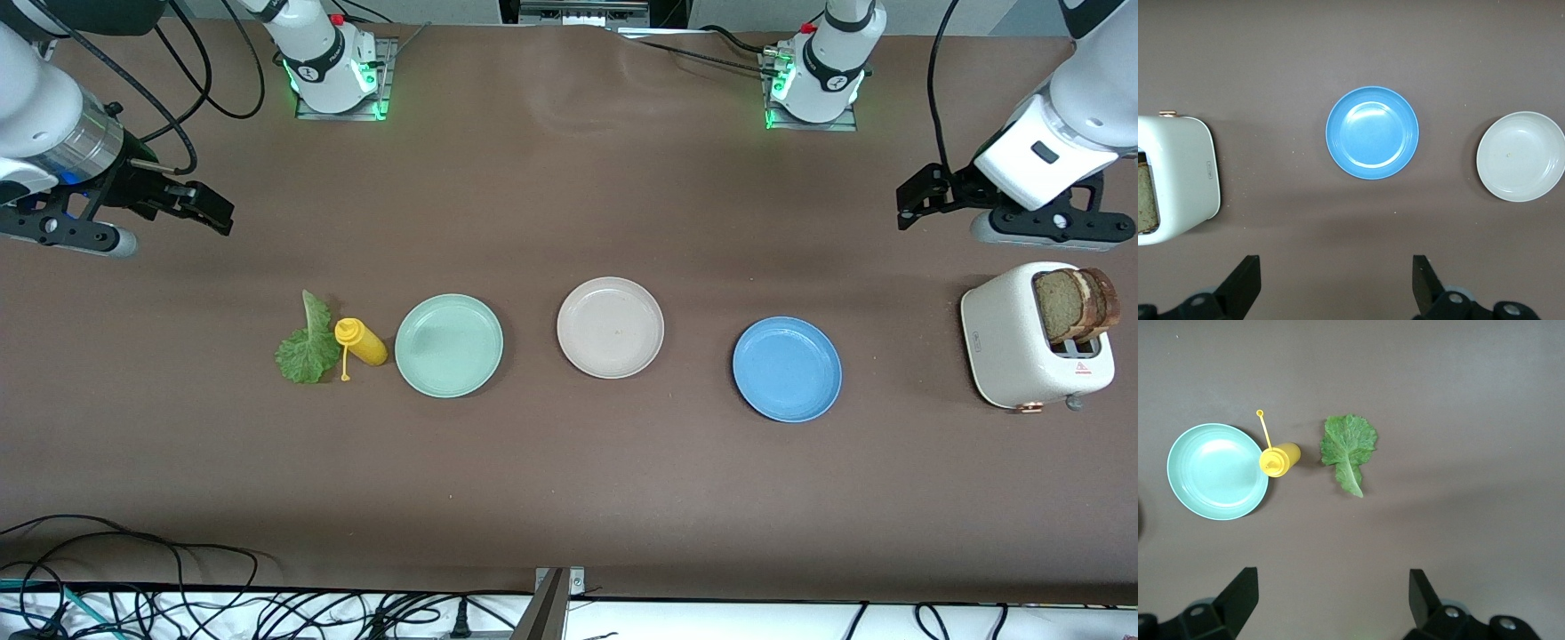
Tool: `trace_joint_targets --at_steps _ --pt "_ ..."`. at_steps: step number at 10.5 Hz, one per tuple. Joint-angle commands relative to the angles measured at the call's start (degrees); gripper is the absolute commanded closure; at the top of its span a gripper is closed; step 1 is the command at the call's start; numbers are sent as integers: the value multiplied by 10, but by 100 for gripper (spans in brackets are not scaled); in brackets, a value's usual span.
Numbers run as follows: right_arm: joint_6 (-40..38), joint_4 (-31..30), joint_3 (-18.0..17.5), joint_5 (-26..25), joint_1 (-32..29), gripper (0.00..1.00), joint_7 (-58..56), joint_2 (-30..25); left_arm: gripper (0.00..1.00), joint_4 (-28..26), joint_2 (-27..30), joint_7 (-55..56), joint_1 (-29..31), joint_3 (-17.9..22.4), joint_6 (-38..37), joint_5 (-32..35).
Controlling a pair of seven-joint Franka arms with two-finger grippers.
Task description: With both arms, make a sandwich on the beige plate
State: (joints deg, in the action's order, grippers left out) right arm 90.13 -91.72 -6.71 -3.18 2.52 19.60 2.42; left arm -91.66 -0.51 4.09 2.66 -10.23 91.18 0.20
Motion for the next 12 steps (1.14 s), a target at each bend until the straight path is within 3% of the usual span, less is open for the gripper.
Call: trace_joint_targets --at_steps 1,12 --pt "0 4 -1 -5 0 0 7 -1 0 22 -5 6 6 -2 -9 16" --pt "4 5 10 -2 -4 0 4 14 0 26 -5 5 8 0 -14 16"
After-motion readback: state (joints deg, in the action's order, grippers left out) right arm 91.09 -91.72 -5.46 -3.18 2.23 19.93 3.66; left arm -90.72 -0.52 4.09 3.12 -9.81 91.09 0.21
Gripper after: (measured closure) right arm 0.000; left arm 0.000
